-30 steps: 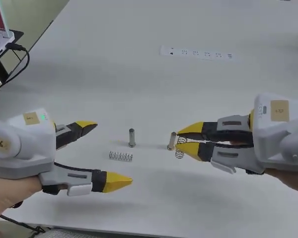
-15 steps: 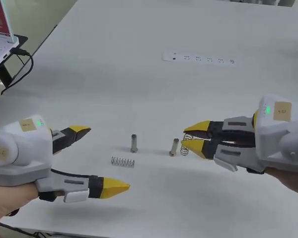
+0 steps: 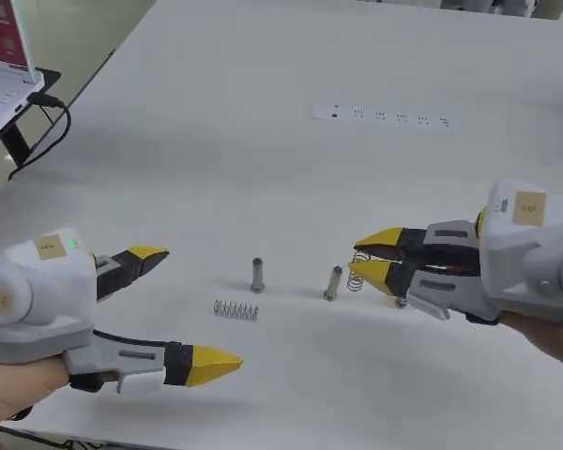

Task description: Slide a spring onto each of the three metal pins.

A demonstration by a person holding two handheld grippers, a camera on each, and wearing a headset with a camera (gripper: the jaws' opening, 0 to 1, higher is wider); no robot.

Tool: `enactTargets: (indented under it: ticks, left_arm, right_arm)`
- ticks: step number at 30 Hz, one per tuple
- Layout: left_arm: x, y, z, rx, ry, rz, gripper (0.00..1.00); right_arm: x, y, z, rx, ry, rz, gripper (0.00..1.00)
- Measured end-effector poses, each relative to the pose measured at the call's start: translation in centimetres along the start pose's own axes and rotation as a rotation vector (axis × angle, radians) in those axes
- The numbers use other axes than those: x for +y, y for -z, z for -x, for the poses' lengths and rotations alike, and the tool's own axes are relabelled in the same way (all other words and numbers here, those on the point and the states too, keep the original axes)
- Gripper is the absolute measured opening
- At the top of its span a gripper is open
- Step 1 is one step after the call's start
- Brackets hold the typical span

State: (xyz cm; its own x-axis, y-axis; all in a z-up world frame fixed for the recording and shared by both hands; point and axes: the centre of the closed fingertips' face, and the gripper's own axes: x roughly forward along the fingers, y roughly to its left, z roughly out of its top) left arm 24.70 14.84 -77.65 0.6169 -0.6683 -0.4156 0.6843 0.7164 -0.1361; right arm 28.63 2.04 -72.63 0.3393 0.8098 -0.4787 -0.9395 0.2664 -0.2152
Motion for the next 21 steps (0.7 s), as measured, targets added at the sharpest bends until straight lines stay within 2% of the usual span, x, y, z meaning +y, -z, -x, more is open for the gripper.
enactTargets:
  ticks: [5, 21]
  left_arm:
    - [0.3, 0.1, 0.1, -0.003, -0.014, 0.005, 0.98]
    - [0.0, -0.1, 0.0, -0.009, -0.02, 0.009, 0.98]
  right_arm:
    - [-0.4, 0.1, -0.2, -0.003, 0.015, -0.02, 0.07]
    - [-1.8, 0.5, -0.9, 0.006, 0.044, -0.042, 0.07]
